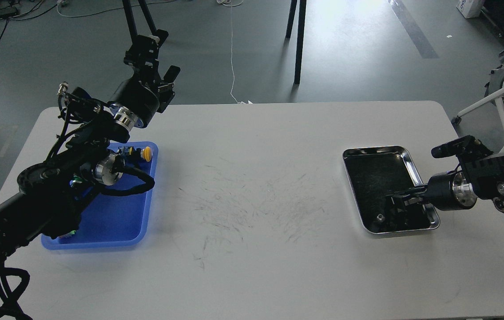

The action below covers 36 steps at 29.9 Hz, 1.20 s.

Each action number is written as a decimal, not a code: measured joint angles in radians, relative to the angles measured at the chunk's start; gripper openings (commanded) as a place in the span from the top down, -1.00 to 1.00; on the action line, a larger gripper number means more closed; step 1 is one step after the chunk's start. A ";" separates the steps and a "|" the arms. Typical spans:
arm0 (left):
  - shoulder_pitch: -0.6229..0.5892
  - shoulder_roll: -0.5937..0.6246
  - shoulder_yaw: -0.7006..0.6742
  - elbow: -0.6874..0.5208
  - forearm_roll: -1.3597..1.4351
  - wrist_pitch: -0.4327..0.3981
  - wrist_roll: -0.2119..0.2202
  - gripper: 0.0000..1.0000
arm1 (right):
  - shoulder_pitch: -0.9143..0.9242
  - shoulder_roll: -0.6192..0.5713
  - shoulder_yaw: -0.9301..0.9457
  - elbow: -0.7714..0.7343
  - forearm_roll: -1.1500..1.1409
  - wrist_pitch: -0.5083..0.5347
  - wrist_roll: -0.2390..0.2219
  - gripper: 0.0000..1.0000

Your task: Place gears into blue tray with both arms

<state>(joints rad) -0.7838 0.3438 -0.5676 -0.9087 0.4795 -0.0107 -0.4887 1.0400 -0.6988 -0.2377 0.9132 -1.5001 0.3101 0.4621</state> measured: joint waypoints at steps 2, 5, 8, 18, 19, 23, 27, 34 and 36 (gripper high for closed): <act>0.000 0.001 0.000 0.000 -0.001 0.000 0.000 -0.96 | 0.000 0.001 0.000 -0.001 0.000 0.000 -0.001 0.52; 0.000 0.001 0.000 -0.001 -0.001 0.000 0.000 -0.96 | 0.000 0.001 0.001 -0.001 0.001 0.000 -0.004 0.52; 0.000 0.001 0.000 -0.001 -0.002 0.000 0.000 -0.96 | 0.000 -0.001 0.001 -0.001 0.002 0.002 -0.010 0.55; 0.000 0.003 0.000 -0.001 -0.003 0.000 0.000 -0.96 | 0.006 -0.002 0.003 0.008 0.011 0.022 -0.016 0.74; 0.000 0.002 0.000 -0.001 -0.003 0.000 0.000 -0.96 | 0.006 -0.001 0.003 0.008 0.012 0.023 -0.016 0.74; 0.000 0.001 0.000 0.000 -0.002 0.000 0.000 -0.96 | 0.005 -0.001 0.003 0.008 0.013 0.030 -0.015 0.75; 0.000 0.001 0.000 0.000 -0.002 0.000 0.000 -0.96 | 0.005 -0.001 0.003 0.007 0.016 0.035 -0.014 0.75; 0.000 0.001 0.000 0.001 -0.001 0.000 0.000 -0.96 | 0.017 -0.005 0.005 0.008 0.022 0.037 -0.011 0.74; 0.000 0.001 0.001 0.001 0.000 0.000 0.000 -0.96 | 0.029 -0.009 0.005 0.009 0.023 0.041 -0.008 0.75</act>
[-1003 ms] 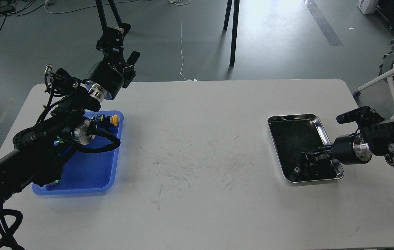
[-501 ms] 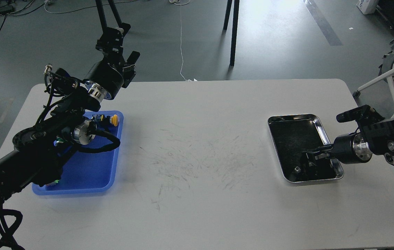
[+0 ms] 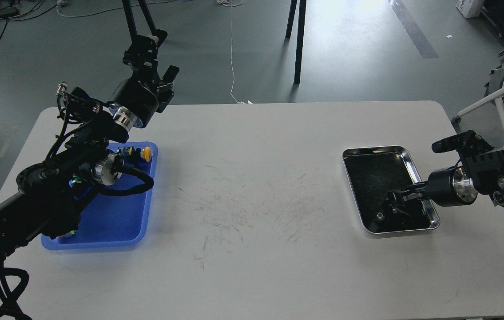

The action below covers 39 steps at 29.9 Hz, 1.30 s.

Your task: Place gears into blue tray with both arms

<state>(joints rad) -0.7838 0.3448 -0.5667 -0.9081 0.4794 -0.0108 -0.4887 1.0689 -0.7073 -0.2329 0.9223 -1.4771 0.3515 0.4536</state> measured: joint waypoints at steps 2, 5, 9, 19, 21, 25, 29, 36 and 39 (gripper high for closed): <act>0.000 -0.001 0.001 0.000 0.000 0.001 0.000 -0.96 | 0.009 -0.001 0.001 0.001 0.001 0.011 0.001 0.73; 0.000 -0.001 0.001 0.000 0.001 0.001 0.000 -0.96 | 0.019 -0.004 0.003 0.002 0.001 0.021 0.003 0.50; 0.000 -0.002 0.001 0.000 0.002 0.002 0.000 -0.96 | 0.020 -0.007 0.005 0.003 0.001 0.024 0.003 0.18; 0.000 -0.001 0.001 0.000 0.001 0.002 0.000 -0.96 | 0.012 0.001 0.002 -0.003 -0.001 0.024 0.002 0.11; 0.000 -0.001 0.000 0.000 0.001 0.002 0.000 -0.96 | 0.012 0.003 -0.001 -0.001 -0.003 0.024 0.003 0.11; 0.000 -0.001 -0.001 0.000 0.001 0.002 0.000 -0.96 | 0.014 0.015 -0.004 0.000 -0.006 0.024 0.003 0.11; 0.000 0.000 -0.001 0.000 0.001 0.002 0.000 -0.96 | 0.012 0.026 -0.011 0.000 -0.014 0.024 0.004 0.11; 0.000 0.002 0.000 0.000 0.001 0.001 0.000 -0.96 | 0.015 0.042 -0.044 0.000 -0.016 0.024 0.004 0.11; 0.000 0.002 0.000 0.001 0.001 0.000 0.000 -0.96 | 0.017 0.046 -0.046 0.000 -0.017 0.024 0.004 0.17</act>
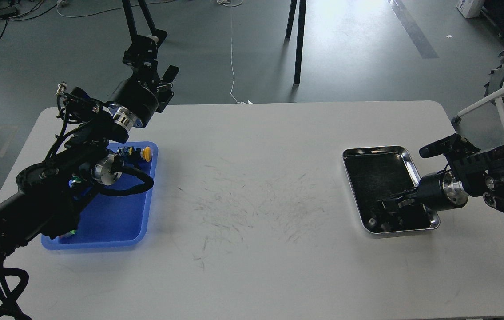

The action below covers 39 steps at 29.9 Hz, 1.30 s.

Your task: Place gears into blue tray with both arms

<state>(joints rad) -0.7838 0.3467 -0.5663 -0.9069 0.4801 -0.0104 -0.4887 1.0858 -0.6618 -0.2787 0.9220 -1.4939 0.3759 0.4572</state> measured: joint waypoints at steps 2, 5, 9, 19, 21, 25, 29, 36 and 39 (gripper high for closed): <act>0.000 0.000 0.000 0.000 0.000 0.000 0.000 -0.96 | 0.000 0.001 0.000 0.000 0.000 0.000 0.000 0.19; 0.000 0.001 0.000 0.000 0.000 0.000 0.000 -0.96 | 0.000 0.004 0.000 0.000 0.000 0.000 0.000 0.22; 0.000 0.004 0.000 0.000 0.000 0.000 0.000 -0.96 | 0.000 0.005 -0.001 0.001 0.000 0.000 0.000 0.37; 0.001 0.008 0.000 0.002 0.000 0.000 0.000 -0.96 | 0.008 0.004 -0.002 0.003 0.000 0.015 0.003 0.58; 0.001 0.008 0.000 0.002 0.000 0.000 0.000 -0.96 | 0.011 0.003 -0.002 0.003 0.000 0.018 0.003 0.58; 0.001 0.008 0.000 0.002 0.000 0.000 0.000 -0.96 | 0.016 0.001 -0.001 0.004 0.002 0.020 0.003 0.57; 0.001 0.008 0.001 0.002 0.000 0.000 0.000 -0.96 | 0.026 -0.004 -0.001 0.005 0.006 0.021 0.004 0.57; 0.001 0.006 0.001 0.002 0.000 0.000 0.000 -0.96 | 0.047 -0.012 -0.001 0.010 0.011 0.034 0.010 0.57; 0.001 0.007 0.001 0.002 0.000 0.000 0.000 -0.96 | 0.063 -0.017 0.002 0.010 0.017 0.036 0.013 0.57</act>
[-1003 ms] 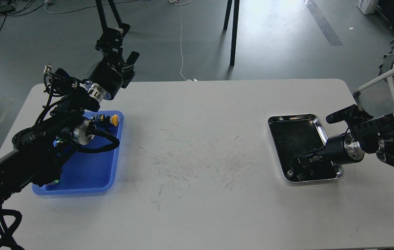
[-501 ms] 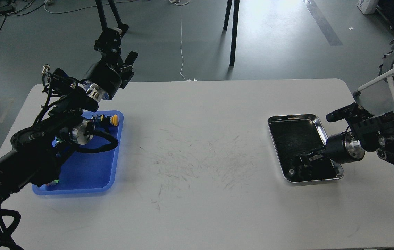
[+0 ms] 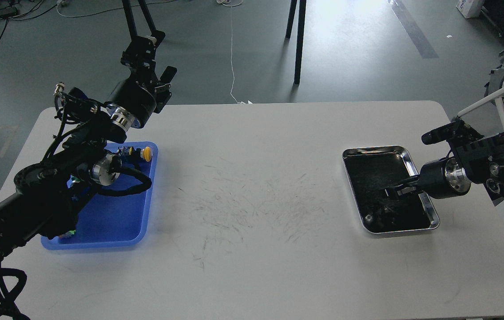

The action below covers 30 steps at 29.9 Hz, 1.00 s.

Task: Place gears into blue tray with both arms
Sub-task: 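Lift the held part and carry it toward the table center with the right gripper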

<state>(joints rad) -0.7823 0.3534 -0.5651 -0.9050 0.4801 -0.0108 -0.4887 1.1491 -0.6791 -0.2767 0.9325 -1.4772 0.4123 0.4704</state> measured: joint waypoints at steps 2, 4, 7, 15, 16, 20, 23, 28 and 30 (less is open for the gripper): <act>0.000 0.000 0.000 0.000 0.000 0.000 0.000 -0.96 | 0.007 0.000 0.008 0.001 0.002 0.005 0.006 0.57; 0.000 0.001 0.000 0.000 0.000 0.000 0.000 -0.96 | 0.010 0.000 0.014 0.002 0.004 0.011 0.009 0.57; 0.000 0.001 0.000 0.000 0.001 0.000 0.000 -0.96 | 0.011 0.000 0.021 0.001 0.029 0.017 0.011 0.57; -0.001 0.001 0.002 0.000 0.002 0.000 0.000 -0.96 | 0.016 0.003 0.024 0.000 0.133 0.020 0.012 0.57; -0.001 0.001 0.002 0.000 0.002 0.000 0.000 -0.96 | 0.017 0.003 0.024 0.000 0.140 0.020 0.012 0.57; -0.002 0.000 0.004 0.000 0.002 0.001 0.000 -0.96 | 0.020 0.005 0.024 0.000 0.187 0.020 0.012 0.57; -0.002 0.000 0.004 0.000 0.002 0.001 0.000 -0.96 | 0.020 0.009 0.024 0.000 0.219 0.022 0.012 0.57; -0.002 0.000 0.004 0.000 0.002 0.002 0.000 -0.96 | 0.020 0.012 0.025 0.000 0.273 0.030 0.013 0.57; -0.002 0.000 0.004 0.000 0.002 0.002 0.000 -0.96 | 0.020 0.012 0.025 0.000 0.293 0.032 0.013 0.57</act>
<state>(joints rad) -0.7839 0.3539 -0.5614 -0.9050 0.4817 -0.0091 -0.4887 1.1693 -0.6670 -0.2515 0.9324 -1.1842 0.4445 0.4833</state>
